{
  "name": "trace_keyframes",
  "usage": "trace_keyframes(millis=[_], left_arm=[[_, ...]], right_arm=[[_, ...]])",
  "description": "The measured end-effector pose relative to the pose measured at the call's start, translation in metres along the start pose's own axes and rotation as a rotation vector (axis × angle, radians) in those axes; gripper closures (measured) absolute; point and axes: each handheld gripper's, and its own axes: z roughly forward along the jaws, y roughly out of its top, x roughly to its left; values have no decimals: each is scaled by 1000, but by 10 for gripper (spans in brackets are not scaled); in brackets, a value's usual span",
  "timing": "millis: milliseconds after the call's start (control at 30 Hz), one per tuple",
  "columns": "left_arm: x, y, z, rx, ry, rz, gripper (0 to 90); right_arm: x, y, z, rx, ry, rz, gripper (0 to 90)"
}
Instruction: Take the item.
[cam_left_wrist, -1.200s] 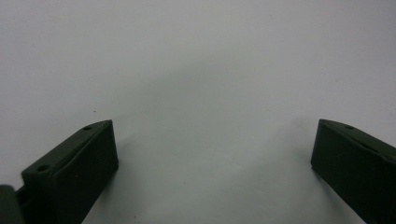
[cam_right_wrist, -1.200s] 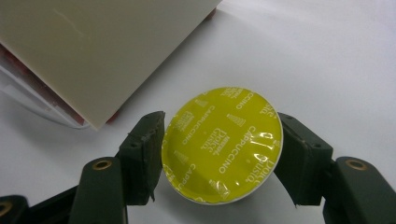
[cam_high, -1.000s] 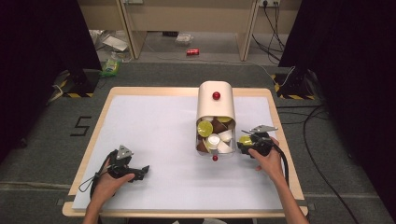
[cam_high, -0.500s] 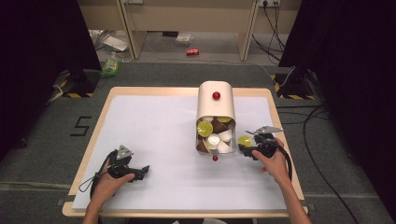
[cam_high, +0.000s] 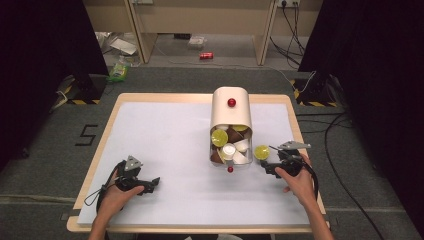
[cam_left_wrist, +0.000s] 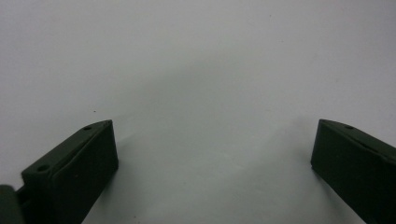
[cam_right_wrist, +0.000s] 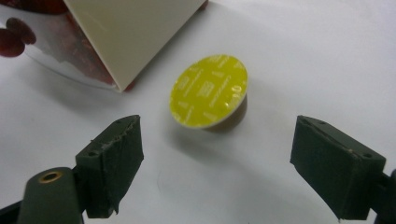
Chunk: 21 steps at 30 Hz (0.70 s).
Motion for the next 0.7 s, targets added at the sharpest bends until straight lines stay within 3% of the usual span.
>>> trace_keyframes(millis=[300,700], left_arm=[[0,0,0,0,0,0,0],[0,0,0,-1,0,-1,0]], right_arm=[[-1,-14,-13,-2,-11,-4,173],[9,-22,-19,0,9,-26,173]])
